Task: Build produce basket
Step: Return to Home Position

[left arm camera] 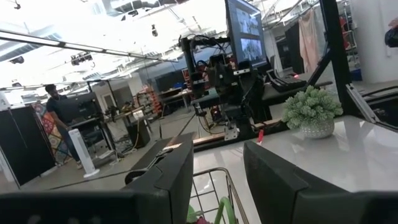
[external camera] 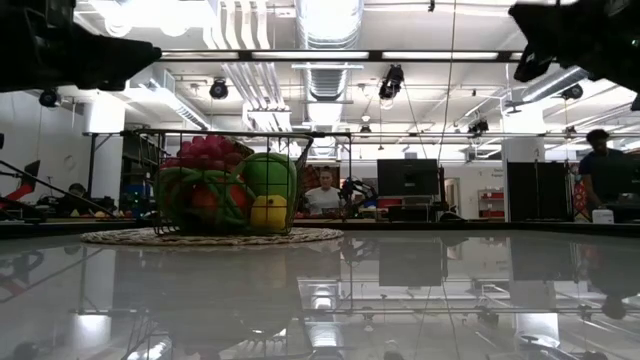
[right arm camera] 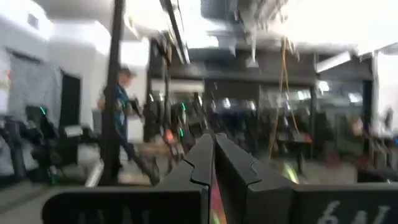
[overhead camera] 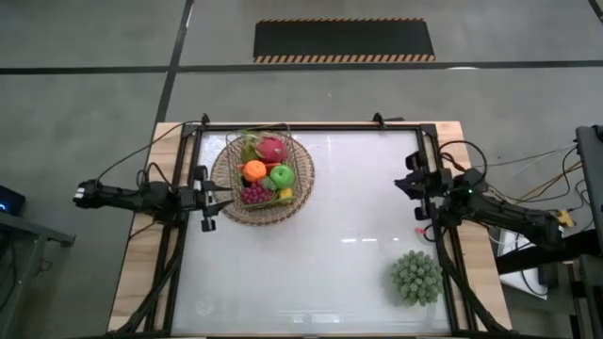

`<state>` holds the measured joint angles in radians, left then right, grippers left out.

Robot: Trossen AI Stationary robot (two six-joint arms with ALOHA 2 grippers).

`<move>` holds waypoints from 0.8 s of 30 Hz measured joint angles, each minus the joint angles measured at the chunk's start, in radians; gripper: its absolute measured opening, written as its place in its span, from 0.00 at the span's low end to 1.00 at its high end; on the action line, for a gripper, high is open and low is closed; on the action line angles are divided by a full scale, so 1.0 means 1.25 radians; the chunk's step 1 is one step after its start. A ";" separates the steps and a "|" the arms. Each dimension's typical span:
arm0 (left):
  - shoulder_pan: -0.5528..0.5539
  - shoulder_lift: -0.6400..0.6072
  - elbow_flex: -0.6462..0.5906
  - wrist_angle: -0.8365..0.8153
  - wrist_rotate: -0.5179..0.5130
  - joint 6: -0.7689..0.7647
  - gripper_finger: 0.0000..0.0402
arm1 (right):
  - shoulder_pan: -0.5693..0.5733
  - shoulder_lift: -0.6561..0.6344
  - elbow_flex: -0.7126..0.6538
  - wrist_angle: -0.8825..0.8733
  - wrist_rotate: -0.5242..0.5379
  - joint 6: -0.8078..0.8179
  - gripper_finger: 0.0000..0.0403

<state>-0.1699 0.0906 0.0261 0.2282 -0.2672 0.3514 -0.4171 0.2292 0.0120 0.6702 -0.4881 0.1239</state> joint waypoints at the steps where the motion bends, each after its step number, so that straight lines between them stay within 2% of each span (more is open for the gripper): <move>1: 0.000 0.001 0.000 -0.001 0.000 0.000 0.31 | 0.002 -0.002 0.000 -0.034 0.005 -0.009 0.02; 3: 0.000 0.004 0.000 0.000 0.000 0.000 0.31 | 0.026 -0.028 0.000 -0.169 0.073 -0.022 0.02; 7: 0.000 0.012 0.000 -0.001 0.000 0.000 0.31 | 0.113 -0.080 -0.001 -0.430 0.428 -0.016 0.02; 9: 0.000 0.017 0.000 0.001 0.000 0.000 0.31 | 0.159 -0.124 -0.001 -0.493 0.547 -0.049 0.02; 11: 0.000 0.022 0.000 -0.002 0.000 0.000 0.31 | 0.194 -0.173 -0.001 -0.499 0.561 -0.136 0.02; 13: 0.000 0.027 0.000 0.001 0.000 0.000 0.31 | 0.211 -0.183 -0.001 -0.502 0.535 -0.198 0.02; 24: 0.000 0.048 0.000 -0.003 0.001 0.000 0.31 | 0.211 -0.183 -0.001 -0.511 0.530 -0.217 0.02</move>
<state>-0.1696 0.1509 0.0265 0.2247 -0.2665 0.3519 -0.1539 -0.0001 0.0109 0.0315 0.1744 -0.1477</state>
